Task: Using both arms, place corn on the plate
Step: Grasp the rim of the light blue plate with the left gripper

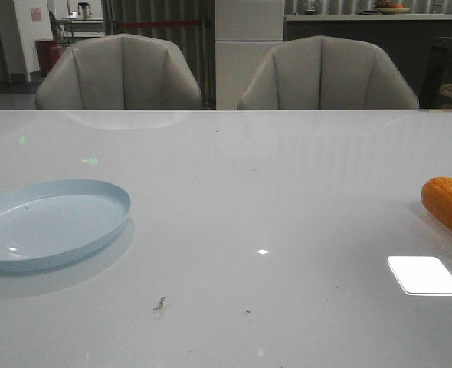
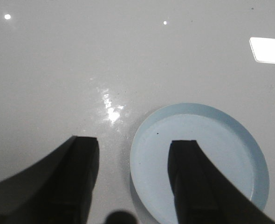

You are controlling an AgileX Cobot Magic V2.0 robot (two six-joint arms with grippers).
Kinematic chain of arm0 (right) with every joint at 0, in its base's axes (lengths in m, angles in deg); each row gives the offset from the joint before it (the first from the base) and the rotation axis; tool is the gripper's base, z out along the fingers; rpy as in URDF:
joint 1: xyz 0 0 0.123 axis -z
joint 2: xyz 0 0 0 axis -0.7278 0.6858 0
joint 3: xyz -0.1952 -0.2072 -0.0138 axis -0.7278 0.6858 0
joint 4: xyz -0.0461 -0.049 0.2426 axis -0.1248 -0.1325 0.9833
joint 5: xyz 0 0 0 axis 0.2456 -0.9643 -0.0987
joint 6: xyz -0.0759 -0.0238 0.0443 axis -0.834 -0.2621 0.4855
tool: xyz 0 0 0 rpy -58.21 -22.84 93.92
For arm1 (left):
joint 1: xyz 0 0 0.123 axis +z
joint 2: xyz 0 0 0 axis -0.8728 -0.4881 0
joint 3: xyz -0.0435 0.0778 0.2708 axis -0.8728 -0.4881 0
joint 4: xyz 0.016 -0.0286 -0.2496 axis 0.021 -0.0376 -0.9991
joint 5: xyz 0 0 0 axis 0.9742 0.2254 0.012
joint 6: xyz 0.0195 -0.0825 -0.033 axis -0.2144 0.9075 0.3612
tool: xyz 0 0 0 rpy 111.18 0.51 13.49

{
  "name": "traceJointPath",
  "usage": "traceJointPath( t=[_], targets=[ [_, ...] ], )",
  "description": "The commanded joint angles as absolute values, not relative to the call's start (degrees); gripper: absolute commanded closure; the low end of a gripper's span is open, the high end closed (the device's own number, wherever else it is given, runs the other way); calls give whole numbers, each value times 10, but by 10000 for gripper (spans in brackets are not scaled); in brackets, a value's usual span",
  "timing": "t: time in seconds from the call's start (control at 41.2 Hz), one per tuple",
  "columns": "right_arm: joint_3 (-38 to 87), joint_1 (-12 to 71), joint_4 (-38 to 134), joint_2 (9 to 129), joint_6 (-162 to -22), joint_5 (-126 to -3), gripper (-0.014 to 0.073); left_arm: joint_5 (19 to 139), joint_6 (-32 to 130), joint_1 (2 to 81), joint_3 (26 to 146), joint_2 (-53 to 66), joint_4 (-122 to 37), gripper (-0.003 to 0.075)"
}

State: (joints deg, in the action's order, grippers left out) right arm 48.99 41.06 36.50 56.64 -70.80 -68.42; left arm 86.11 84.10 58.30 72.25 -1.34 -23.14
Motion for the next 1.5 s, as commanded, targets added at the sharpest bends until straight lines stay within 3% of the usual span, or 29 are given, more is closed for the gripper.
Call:
traceJointPath(
  t=[0.0, 0.509, 1.043, 1.164, 1.358, 1.48],
  targets=[
    [470, 410, 365, 565, -712, -660, 127, 877, 848, 587, 792, -70, -238, 306],
    [470, 410, 365, 565, -712, -691, 127, 995, 863, 587, 972, -365, -238, 307],
    [470, 410, 365, 565, -712, -695, 127, 1006, 863, 587, 982, -433, -277, 315],
    [470, 410, 365, 565, -712, -696, 127, 1013, 863, 587, 982, -433, -278, 380],
    [470, 410, 365, 565, -712, -696, 127, 1024, 863, 587, 982, -433, -278, 636],
    [470, 410, 365, 565, -712, -696, 127, 1038, 863, 587, 988, -433, -278, 619]
  ],
)
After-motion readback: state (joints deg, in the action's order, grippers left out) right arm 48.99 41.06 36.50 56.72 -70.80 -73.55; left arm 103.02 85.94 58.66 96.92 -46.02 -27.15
